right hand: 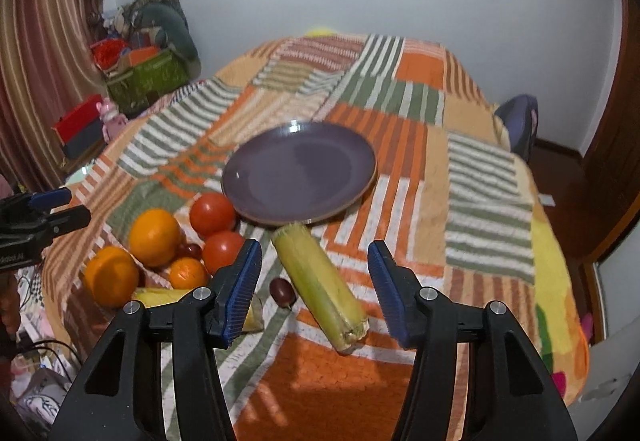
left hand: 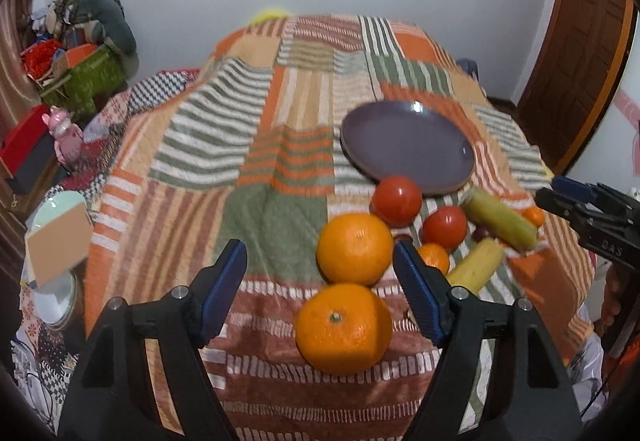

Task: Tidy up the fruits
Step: 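Grasp a large orange with the left gripper while the right gripper grasps a yellow corn cob, then lower the corn cob onto the purple plate with the right gripper while the left carries the orange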

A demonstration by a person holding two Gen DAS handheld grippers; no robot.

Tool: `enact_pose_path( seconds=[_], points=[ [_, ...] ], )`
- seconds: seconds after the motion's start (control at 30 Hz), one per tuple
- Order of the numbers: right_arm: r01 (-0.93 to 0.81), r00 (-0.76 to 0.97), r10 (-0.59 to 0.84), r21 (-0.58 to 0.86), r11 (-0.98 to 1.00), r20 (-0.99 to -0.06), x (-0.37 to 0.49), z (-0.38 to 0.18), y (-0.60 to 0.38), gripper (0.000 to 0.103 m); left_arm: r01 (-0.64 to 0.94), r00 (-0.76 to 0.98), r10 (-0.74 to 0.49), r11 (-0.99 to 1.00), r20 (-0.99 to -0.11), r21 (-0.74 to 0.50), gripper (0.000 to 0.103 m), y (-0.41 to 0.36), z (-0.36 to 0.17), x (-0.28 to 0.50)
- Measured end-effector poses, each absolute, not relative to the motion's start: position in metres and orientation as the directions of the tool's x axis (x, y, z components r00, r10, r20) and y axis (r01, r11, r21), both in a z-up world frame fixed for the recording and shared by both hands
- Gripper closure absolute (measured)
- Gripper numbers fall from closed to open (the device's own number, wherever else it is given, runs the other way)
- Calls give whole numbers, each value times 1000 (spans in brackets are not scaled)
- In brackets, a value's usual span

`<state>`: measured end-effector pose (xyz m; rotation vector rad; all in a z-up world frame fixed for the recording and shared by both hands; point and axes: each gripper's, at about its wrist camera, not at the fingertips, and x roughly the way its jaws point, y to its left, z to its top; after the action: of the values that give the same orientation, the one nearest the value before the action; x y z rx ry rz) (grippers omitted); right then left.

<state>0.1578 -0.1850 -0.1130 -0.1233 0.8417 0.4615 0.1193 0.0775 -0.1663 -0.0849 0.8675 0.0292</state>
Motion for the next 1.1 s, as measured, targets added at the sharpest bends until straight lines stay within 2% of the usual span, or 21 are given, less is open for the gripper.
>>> enact_pose_path(
  seconds=[0.33,0.57,0.77,0.83,1.1],
  points=[
    [-463,465,339,102,881,-818,185,-148,-177,51,-61,539,-88,988,-838,-143,27,74,-209,133],
    [-471,419,334,112,875,-845,201,-166,-169,51,-69,478,-105,985,-872,-156,27,72,-233,138],
    [-470,409,343,127,873,-845,208,-172,-163,51,-67,477,-107,985,-872,-157,28,73,-239,141],
    [-475,408,348,129,870,-844,209,-173,-163,51,-62,481,-111,985,-870,-160,33,73,-240,143],
    [-476,413,355,134,869,-839,209,-170,-164,59,-64,485,-108,985,-868,-158,34,74,-237,141]
  ],
)
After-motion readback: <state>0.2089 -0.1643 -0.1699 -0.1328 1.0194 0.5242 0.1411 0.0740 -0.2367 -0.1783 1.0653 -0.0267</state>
